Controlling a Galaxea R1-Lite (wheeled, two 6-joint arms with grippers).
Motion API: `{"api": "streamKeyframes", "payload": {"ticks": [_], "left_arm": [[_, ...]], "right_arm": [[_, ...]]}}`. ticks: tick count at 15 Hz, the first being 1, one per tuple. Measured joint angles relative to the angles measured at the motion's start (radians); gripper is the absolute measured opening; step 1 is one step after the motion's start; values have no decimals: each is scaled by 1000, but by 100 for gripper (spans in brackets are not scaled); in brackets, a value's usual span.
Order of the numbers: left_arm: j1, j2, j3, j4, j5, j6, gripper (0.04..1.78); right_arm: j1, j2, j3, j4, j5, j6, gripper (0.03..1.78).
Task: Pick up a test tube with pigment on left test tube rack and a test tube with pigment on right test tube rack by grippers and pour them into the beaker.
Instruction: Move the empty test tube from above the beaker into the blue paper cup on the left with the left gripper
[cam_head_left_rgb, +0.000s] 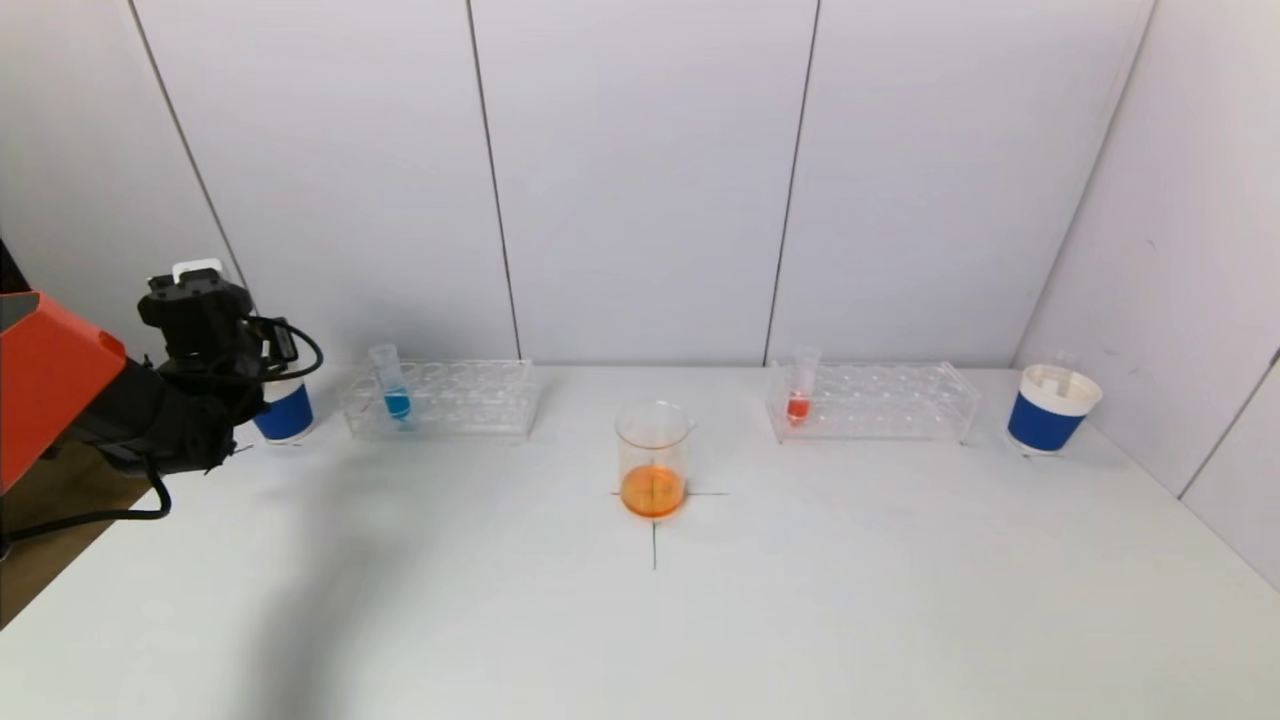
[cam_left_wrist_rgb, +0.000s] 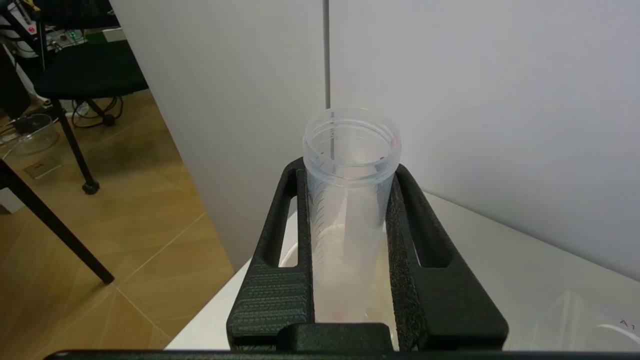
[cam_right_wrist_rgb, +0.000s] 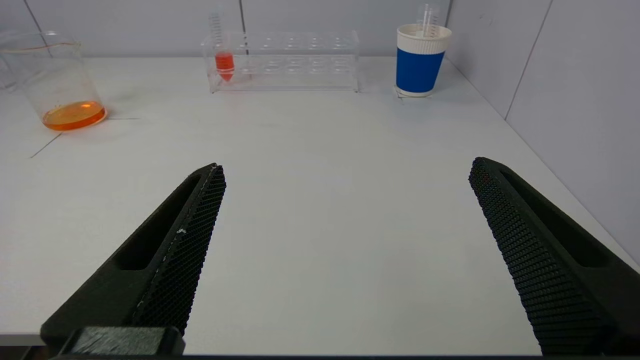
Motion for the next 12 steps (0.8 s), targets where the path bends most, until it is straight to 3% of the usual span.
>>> {"api": "streamKeyframes", "payload": {"ticks": [12], "left_arm": [[0, 31, 20, -19, -2, 1, 44]], "right_arm": [[0, 0, 0, 0, 0, 0, 177]]}}
